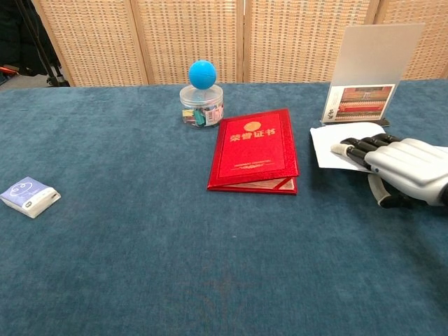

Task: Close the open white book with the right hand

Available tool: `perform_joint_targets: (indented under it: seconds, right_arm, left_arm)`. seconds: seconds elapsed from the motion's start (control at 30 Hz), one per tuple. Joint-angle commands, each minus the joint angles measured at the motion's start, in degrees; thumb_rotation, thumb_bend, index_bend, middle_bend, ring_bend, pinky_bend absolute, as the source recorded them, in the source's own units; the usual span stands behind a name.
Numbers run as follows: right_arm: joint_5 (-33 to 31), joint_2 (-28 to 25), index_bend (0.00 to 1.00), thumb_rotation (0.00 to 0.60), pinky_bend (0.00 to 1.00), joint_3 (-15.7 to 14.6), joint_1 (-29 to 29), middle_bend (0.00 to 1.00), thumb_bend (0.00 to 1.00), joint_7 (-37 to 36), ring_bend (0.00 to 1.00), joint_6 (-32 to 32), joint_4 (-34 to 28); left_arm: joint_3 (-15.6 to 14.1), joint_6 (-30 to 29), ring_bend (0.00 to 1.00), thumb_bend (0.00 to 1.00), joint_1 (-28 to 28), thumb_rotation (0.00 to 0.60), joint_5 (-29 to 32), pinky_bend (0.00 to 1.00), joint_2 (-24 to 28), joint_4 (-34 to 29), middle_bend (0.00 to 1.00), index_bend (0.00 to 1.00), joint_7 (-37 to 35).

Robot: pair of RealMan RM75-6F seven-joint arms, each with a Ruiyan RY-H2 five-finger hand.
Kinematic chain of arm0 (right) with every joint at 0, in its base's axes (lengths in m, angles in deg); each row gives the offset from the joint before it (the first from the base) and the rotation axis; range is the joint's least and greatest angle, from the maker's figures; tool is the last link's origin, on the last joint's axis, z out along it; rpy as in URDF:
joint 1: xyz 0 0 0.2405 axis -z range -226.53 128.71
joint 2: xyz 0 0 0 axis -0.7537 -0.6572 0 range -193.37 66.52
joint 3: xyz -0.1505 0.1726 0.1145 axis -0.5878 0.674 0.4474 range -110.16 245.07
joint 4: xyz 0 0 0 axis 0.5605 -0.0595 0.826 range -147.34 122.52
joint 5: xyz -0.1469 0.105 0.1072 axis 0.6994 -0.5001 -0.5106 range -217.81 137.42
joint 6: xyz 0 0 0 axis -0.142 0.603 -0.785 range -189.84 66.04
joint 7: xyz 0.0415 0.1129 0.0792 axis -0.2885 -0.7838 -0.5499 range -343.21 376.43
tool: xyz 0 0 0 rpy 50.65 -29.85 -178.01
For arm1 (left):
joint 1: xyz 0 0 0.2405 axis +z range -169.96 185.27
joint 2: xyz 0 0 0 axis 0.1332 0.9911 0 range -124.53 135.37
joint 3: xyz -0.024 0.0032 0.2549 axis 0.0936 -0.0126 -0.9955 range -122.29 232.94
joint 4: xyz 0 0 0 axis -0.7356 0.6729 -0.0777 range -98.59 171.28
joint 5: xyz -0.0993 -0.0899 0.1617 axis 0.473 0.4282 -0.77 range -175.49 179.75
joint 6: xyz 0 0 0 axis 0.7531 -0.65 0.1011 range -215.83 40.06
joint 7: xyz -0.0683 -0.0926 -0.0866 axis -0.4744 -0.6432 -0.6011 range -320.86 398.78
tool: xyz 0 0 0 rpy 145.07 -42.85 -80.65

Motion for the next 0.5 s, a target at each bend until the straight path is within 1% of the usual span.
perform_joint_targets:
  seconds: [0.03, 0.3, 0.5]
  right_arm:
    - [0.0, 0.1, 0.0, 0.6, 0.0, 0.0, 0.0, 0.0, 0.93, 0.0, 0.0, 0.0, 0.2]
    - [-1.4, 0.2, 0.0, 0.6, 0.0, 0.9, 0.3, 0.0, 0.93, -1.1, 0.0, 0.2, 0.0]
    - [-3.9, -0.9, 0.0, 0.6, 0.0, 2.3, 1.7, 0.0, 0.93, -4.7, 0.0, -0.4, -2.5]
  left_arm:
    - [0.0, 0.1, 0.0, 0.0, 0.0, 0.6, 0.0, 0.0, 0.0, 0.0, 0.0, 0.0, 0.0]
    - [0.0, 0.1, 0.0, 0.0, 0.0, 0.6, 0.1, 0.0, 0.1, 0.0, 0.0, 0.0, -0.3]
    - [-0.2, 0.0, 0.0, 0.0, 0.1, 0.6, -0.3, 0.0, 0.2, 0.0, 0.0, 0.0, -0.7]
